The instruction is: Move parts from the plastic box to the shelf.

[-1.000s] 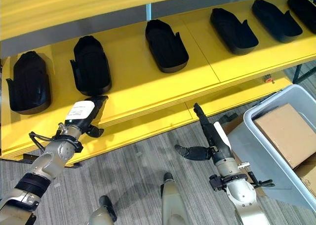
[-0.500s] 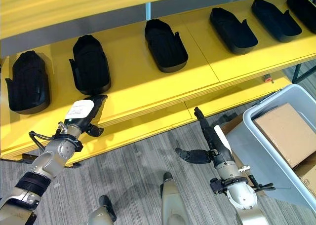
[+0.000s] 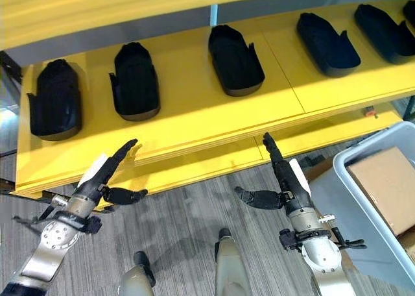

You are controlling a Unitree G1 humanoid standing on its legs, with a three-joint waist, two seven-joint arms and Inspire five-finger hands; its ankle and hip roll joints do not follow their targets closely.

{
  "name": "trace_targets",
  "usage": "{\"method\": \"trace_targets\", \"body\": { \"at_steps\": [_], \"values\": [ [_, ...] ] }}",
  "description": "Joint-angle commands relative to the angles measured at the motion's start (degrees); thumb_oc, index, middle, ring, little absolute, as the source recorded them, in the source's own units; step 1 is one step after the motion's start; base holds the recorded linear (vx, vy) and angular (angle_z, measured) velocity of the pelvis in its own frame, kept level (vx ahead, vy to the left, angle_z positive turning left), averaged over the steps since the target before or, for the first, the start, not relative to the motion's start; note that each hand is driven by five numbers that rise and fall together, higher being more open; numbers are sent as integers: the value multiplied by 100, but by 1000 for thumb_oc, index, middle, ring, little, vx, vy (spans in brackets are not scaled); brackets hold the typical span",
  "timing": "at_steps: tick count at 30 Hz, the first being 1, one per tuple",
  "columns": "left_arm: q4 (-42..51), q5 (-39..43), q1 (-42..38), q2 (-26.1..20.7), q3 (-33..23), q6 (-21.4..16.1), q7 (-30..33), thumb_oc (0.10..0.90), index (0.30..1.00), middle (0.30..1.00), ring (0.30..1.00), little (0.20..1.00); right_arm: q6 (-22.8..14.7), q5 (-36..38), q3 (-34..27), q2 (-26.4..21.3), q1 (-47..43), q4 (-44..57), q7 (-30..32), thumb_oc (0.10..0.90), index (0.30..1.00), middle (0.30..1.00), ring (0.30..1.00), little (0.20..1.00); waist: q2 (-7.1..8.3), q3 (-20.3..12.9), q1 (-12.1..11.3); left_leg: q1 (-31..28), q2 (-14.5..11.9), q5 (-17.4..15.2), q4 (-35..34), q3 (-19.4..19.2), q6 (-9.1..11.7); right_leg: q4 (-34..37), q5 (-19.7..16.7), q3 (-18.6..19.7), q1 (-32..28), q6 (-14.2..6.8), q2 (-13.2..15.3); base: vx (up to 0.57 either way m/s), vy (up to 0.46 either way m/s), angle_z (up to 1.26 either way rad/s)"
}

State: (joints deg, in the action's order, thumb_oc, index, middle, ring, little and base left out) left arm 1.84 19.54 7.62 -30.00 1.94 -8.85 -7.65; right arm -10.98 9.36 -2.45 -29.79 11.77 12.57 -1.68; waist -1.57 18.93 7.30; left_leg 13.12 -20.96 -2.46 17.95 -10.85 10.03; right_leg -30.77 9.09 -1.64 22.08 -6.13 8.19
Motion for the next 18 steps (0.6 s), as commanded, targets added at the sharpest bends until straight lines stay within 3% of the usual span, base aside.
{"method": "trace_targets", "body": {
  "at_steps": [1,4,6,7,8,11,13,14,15,16,18],
  "values": [
    [432,1903,77,66,75,-672,-382,900,1000,1000,1000,1000,-950,277,-121,-131,-275,432,63,900,1000,1000,1000,1000,-71,-547,-38,-136,-239,736,-566,264,-177,374,-308,-99,-671,127,-90,71,-112,28],
    [440,2145,277,296,-12,-691,-338,900,1000,1000,1000,1000,-1007,205,-96,-173,-275,409,85,900,1000,1000,1000,1000,-101,-625,-91,-286,-250,905,-835,314,-164,437,-201,-236,-819,185,-164,30,-87,24],
    [378,2795,472,936,-6,-738,-378,900,1000,1000,1000,1000,-1090,-10,-12,-196,-347,118,235,900,1000,1000,1000,1000,-106,-719,-242,-499,-344,1300,-1174,390,-145,486,-14,-466,-989,305,-340,19,-159,23],
    [378,2797,474,939,-8,-738,-380,900,1000,1000,1000,1000,-1093,-11,-9,-199,-349,115,237,900,1000,1000,1000,1000,-109,-716,-239,-509,-347,1307,-1187,388,-142,489,-14,-467,-995,307,-343,-14,-195,19],
    [439,3166,559,1313,124,-846,-257,900,1000,1000,1000,1000,-1105,-59,115,-180,-428,6,369,900,1000,1000,1000,1000,-90,-792,-336,-591,-451,1704,-1409,456,-99,527,81,-566,-1043,420,-512,-12,-212,14],
    [787,3134,798,1380,272,-892,-394,900,1000,1000,1000,1000,-1165,6,119,-184,-375,127,286,900,1000,1000,1000,1000,-62,-858,-461,-591,-553,2410,-1603,543,18,770,170,-725,-1240,579,-729,-14,-242,14],
    [696,3147,705,1316,383,-883,-439,900,1000,1000,1000,1000,-1183,-46,54,-227,-374,99,365,900,1000,1000,1000,1000,2,-855,-457,-444,-570,2889,-1471,322,198,1047,201,-870,-1453,694,-785,9,-193,19],
    [688,3147,690,1310,387,-890,-442,900,1000,1000,1000,1000,-1188,-55,51,-220,-380,97,375,900,1000,1000,1000,1000,-27,-832,-465,-402,-613,2982,-1485,295,142,1099,106,-929,-1441,736,-819,-18,-129,51],
    [665,3029,640,1280,380,-949,-409,900,1000,1000,1000,1000,-1173,-100,24,-236,-373,83,431,900,1000,1000,1000,1000,40,-814,-454,-346,-587,3063,-1461,116,165,1286,85,-1008,-1571,761,-803,-96,-145,66],
    [568,3167,594,1354,350,-964,-486,900,1000,1000,1000,1000,-1185,-169,-23,-234,-380,79,511,900,1000,1000,1000,1000,185,-831,-464,-342,-400,2785,-1318,-58,94,1677,-114,-989,-1750,733,-725,-46,-155,58],
    [569,2987,659,1370,320,-1018,-403,900,1000,1000,1000,1000,-1172,-121,-68,-195,-289,81,442,900,1000,1000,1000,1000,280,-868,-505,-455,16,2247,-1169,139,-86,2203,-376,-951,-2008,626,-601,-42,-63,36]
  ]
}}
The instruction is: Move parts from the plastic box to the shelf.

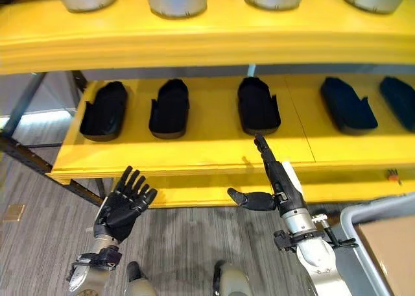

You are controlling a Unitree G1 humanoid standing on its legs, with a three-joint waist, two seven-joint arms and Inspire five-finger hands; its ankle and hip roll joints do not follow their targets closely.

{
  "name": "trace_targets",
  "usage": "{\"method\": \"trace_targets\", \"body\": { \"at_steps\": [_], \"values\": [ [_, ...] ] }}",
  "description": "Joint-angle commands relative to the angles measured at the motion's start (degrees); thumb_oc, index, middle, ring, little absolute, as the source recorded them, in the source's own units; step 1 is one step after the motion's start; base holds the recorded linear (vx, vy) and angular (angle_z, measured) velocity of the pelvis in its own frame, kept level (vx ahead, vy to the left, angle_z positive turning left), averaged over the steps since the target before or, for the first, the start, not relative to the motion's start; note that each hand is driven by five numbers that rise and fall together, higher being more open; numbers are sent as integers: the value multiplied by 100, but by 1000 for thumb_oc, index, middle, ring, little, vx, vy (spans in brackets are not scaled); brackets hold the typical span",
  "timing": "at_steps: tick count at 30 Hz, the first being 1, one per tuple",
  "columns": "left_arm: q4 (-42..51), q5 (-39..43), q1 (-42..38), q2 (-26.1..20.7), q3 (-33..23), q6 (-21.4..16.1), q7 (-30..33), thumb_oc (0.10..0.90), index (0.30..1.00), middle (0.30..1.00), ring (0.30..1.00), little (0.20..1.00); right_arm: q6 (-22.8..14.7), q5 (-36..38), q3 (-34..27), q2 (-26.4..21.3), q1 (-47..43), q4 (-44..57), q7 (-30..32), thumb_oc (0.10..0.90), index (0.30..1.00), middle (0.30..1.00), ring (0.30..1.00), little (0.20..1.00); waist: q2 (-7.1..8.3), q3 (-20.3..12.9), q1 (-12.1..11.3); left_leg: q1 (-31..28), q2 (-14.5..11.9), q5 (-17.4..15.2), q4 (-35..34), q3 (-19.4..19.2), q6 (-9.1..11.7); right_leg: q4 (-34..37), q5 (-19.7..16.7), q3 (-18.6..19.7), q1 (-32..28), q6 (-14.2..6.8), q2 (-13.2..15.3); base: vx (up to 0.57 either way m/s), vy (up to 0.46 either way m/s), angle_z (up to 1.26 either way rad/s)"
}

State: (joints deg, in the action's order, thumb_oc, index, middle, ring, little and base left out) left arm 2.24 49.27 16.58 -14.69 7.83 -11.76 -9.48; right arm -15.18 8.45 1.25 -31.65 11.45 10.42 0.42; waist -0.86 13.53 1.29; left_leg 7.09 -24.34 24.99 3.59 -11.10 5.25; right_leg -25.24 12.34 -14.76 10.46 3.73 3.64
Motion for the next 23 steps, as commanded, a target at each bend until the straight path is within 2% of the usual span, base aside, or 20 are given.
{"method": "trace_targets", "body": {
  "at_steps": [1,2,3,4,5,6,7,9,11,13,17,23],
  "values": [
    [594,-113,-211,-180,-266,-713,-244,900,1000,1000,1000,1000,-738,4,-505,14,-197,300,175,900,1000,1000,1000,1000,287,-362,91,75,686,-1010,396,297,254,1888,-853,329,-952,-414,-43,-34,2,20],
    [620,-183,-203,-177,-273,-706,-268,900,1000,1000,1000,1000,-728,100,-531,80,-154,269,71,900,1000,1000,1000,1000,343,-394,114,26,893,-1291,486,370,185,2056,-967,287,-1031,-462,26,-23,13,6],
    [621,-184,-205,-178,-273,-705,-267,900,1000,1000,1000,1000,-728,102,-534,82,-154,270,68,900,1000,1000,1000,1000,344,-403,122,44,901,-1279,483,376,174,2077,-989,278,-1026,-466,30,4,50,13],
    [545,-284,-220,-158,-253,-701,-260,900,1000,1000,1000,1000,-710,327,-494,213,-99,218,-36,900,1000,1000,1000,1000,382,-518,161,-171,1233,-1815,436,432,68,2268,-1099,262,-1103,-560,95,46,103,20],
    [464,-312,-192,-106,-235,-686,-249,900,1000,1000,1000,1000,-685,459,-463,283,-39,219,-135,900,1000,1000,1000,1000,338,-600,214,-379,1347,-2037,187,357,-8,2336,-1132,221,-1144,-623,115,72,167,19],
    [384,-336,-162,-60,-204,-668,-233,900,1000,1000,1000,1000,-669,499,-445,299,5,222,-186,900,1000,1000,1000,1000,272,-672,241,-534,1418,-2022,-127,321,-41,2384,-1192,223,-1145,-676,127,51,134,11],
    [383,-337,-164,-58,-202,-669,-233,900,1000,1000,1000,1000,-669,500,-447,298,6,223,-187,900,1000,1000,1000,1000,273,-682,242,-531,1425,-1992,-158,318,-47,2395,-1210,222,-1133,-676,131,37,146,12],
    [401,-748,-132,-93,-182,-751,-99,900,1000,1000,1000,1000,-565,551,-319,410,49,73,-248,900,1000,1000,1000,1000,194,-849,282,-748,1589,-2030,-618,304,-98,2380,-1305,255,-1087,-798,247,51,213,10],
    [329,-981,-172,-160,-108,-754,-19,900,1000,1000,1000,1000,-520,615,-235,483,54,13,-229,900,1000,1000,1000,1000,184,-912,301,-896,1658,-2046,-780,203,-149,2387,-1366,290,-1087,-877,337,33,200,5],
    [230,-1152,-224,-236,-72,-756,63,900,1000,1000,1000,1000,-447,836,-115,576,3,-187,-270,900,1000,1000,1000,1000,179,-969,293,-954,1749,-2118,-859,140,-200,2426,-1458,344,-1067,-980,449,2,159,-11],
    [97,-1342,-367,-257,-42,-766,287,900,1000,1000,1000,1000,-361,805,106,667,-136,-412,-190,900,1000,1000,1000,1000,205,-1030,246,-973,1865,-2238,-859,38,-257,2484,-1566,375,-1025,-1091,615,-10,103,-20],
    [-176,-1504,-410,-211,-94,-773,522,900,1000,1000,1000,1000,-257,898,368,765,-235,-591,-159,900,1000,1000,1000,1000,289,-1093,225,-1077,1912,-2323,-859,-53,-311,2567,-1630,454,-1101,-1160,709,32,49,-14]
  ]
}}
